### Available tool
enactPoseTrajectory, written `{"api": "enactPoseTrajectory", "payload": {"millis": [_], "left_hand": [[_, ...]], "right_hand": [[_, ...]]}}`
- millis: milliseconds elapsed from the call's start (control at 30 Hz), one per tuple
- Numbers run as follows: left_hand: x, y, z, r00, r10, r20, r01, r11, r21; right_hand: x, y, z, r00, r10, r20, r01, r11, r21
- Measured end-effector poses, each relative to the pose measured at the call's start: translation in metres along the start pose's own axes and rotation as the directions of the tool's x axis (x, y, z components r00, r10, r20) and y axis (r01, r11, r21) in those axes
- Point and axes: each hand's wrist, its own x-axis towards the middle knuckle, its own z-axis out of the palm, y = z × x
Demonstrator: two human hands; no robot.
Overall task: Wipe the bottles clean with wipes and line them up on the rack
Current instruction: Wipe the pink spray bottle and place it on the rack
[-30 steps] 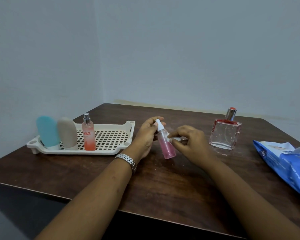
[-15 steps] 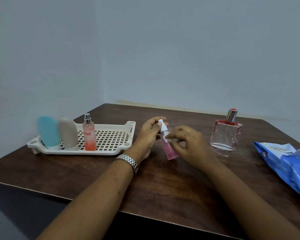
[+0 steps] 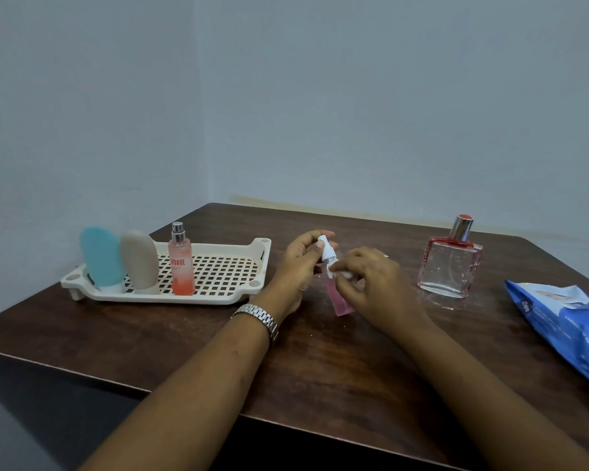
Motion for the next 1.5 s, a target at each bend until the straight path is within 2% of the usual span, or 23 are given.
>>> {"api": "enactPoseTrajectory", "payload": {"millis": [233, 467, 667, 800, 1000, 1300, 1400, 1500], "left_hand": [[0.002, 0.0, -0.003, 1.0, -0.023, -0.006, 0.023, 1.0, 0.02], [0.003, -0.002, 0.001, 1.0, -0.012, 0.009, 0.012, 1.0, 0.012], [-0.001, 0.001, 0.001, 0.998, 0.05, 0.042, -0.052, 0.998, 0.043], [-0.002, 0.001, 0.001, 0.997, 0.073, 0.031, -0.075, 0.995, 0.066], [-0.005, 0.003, 0.001, 0.991, 0.133, 0.034, -0.135, 0.989, 0.062], [-0.009, 0.006, 0.004, 0.951, 0.304, 0.052, -0.307, 0.947, 0.089], [-0.011, 0.007, 0.006, 0.948, 0.314, 0.049, -0.317, 0.942, 0.107], [-0.01, 0.007, 0.007, 0.955, 0.293, 0.04, -0.295, 0.95, 0.103]], "right_hand": [[0.001, 0.013, 0.001, 0.993, 0.092, -0.07, -0.092, 0.996, 0.001], [0.0, 0.008, 0.0, 0.999, -0.009, -0.036, 0.009, 1.0, 0.006], [0.001, 0.012, -0.001, 0.995, 0.09, -0.044, -0.089, 0.995, 0.034], [-0.001, 0.008, -0.001, 0.999, 0.025, -0.037, -0.024, 1.0, 0.01], [-0.001, 0.002, -0.003, 0.99, -0.138, 0.022, 0.14, 0.981, -0.136], [0.0, 0.005, -0.003, 0.986, -0.166, -0.019, 0.162, 0.977, -0.137], [0.0, 0.004, -0.003, 0.991, -0.133, -0.012, 0.13, 0.983, -0.132], [0.001, 0.007, -0.001, 0.999, -0.032, -0.033, 0.029, 0.996, -0.088]]}}
